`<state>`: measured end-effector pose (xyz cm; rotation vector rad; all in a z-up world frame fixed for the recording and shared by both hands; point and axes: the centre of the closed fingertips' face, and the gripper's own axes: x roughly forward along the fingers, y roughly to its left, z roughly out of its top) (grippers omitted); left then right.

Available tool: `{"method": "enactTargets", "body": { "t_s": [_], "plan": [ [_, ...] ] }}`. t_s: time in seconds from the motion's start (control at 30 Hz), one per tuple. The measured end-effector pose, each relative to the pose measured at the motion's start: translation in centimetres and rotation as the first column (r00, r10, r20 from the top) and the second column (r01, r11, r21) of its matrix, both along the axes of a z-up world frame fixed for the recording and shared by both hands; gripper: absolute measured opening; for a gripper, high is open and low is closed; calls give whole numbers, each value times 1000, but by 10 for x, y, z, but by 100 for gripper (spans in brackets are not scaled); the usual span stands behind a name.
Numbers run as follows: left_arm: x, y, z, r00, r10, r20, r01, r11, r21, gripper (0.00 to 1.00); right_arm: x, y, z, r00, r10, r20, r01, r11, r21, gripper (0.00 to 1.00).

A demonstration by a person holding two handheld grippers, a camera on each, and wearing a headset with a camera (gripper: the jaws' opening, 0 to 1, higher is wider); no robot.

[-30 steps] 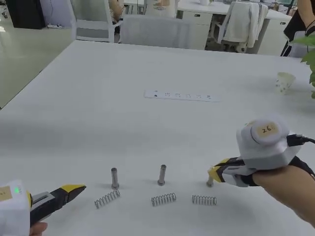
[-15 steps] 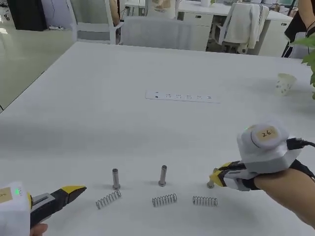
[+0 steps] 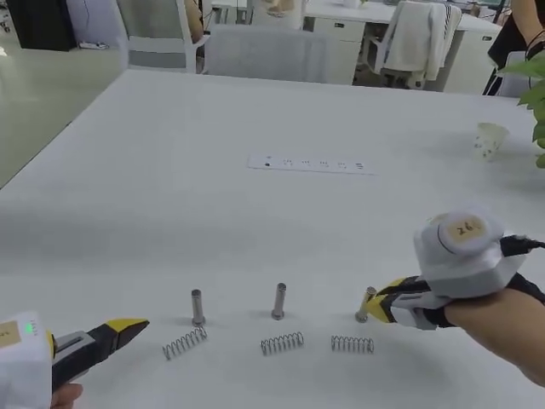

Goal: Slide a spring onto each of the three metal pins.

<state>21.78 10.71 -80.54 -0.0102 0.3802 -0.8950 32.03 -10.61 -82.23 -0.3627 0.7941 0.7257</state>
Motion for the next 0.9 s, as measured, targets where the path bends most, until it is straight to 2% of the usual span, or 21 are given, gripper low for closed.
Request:
{"method": "enactTargets", "body": {
  "t_s": [0.3, 0.67, 0.9],
  "plan": [
    [1, 0, 1, 1000, -2, 1, 2, 1000, 1, 88, -7, -4, 0, 1000, 16, -12, -16, 1000, 1, 12],
    [1, -2, 1, 1000, -9, 1, 9, 1000, 5, 87, -29, 0, -8, 994, 95, -45, -96, 995, -2, 13],
    [0, -3, 2, 1000, -10, 0, 10, 1000, 8, 87, -35, 6, -12, 988, 139, -63, -140, 990, 2, 13]
  ]
}}
